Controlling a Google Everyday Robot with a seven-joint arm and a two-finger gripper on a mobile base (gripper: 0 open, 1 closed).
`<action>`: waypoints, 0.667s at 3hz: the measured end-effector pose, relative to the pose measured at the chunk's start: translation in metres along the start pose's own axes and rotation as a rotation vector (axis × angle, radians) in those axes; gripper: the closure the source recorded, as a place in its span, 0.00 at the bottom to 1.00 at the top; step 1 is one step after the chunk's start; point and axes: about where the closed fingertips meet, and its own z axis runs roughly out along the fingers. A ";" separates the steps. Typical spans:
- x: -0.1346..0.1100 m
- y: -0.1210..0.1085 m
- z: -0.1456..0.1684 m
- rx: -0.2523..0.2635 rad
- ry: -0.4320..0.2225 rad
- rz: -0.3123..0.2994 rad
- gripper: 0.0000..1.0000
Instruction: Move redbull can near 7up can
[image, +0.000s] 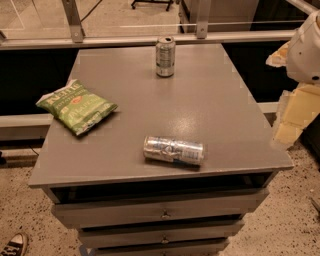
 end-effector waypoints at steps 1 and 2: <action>-0.002 0.000 0.004 -0.004 -0.010 0.000 0.00; -0.008 0.002 0.019 -0.022 -0.049 -0.003 0.00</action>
Offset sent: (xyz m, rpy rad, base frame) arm 0.0115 0.0192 -0.0373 0.0965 0.0337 0.0378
